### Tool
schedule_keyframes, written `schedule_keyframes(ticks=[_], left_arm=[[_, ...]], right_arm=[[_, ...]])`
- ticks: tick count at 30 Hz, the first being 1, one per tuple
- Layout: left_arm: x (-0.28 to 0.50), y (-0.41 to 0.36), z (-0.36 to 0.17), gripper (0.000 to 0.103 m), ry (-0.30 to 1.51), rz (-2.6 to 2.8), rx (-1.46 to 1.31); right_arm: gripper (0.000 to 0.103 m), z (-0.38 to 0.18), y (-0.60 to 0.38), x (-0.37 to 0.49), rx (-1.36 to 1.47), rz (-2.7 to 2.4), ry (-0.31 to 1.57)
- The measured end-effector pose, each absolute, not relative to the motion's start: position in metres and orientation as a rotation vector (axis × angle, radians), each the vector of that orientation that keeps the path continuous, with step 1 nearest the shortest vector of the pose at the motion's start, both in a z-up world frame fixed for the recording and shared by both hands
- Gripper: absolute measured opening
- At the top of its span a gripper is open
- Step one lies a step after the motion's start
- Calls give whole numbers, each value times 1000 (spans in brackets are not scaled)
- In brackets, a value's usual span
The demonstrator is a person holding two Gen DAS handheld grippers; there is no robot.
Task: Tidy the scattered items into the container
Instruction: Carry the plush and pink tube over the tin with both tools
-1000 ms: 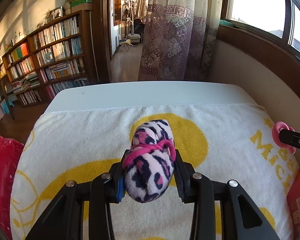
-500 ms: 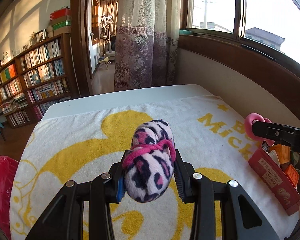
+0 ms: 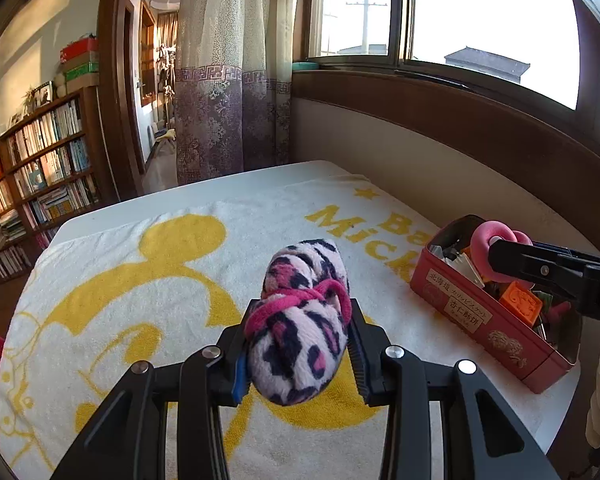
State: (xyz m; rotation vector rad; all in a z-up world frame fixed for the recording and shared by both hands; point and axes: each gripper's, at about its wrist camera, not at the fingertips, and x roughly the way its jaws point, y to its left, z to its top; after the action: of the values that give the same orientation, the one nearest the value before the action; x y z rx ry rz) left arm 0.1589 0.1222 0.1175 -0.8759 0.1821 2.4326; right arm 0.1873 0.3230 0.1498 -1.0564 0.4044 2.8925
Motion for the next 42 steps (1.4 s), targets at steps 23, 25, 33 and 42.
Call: schedule_keyframes(ticks=[23,25,33,42], left_arm=[[212,244,125,41,311,2223,-813],[215,254,127,41,322,2209,-805],[218,290,123,41,358,2155,-806],[211,317,115,41,371,2123,-825]], right_arm=[[67,149,416,290,-811,2717,438],[67,148,421,293,-805,2707,437],[67,140,437,300,-801,2675,448],[67,132,447,296,-826,2664,467]])
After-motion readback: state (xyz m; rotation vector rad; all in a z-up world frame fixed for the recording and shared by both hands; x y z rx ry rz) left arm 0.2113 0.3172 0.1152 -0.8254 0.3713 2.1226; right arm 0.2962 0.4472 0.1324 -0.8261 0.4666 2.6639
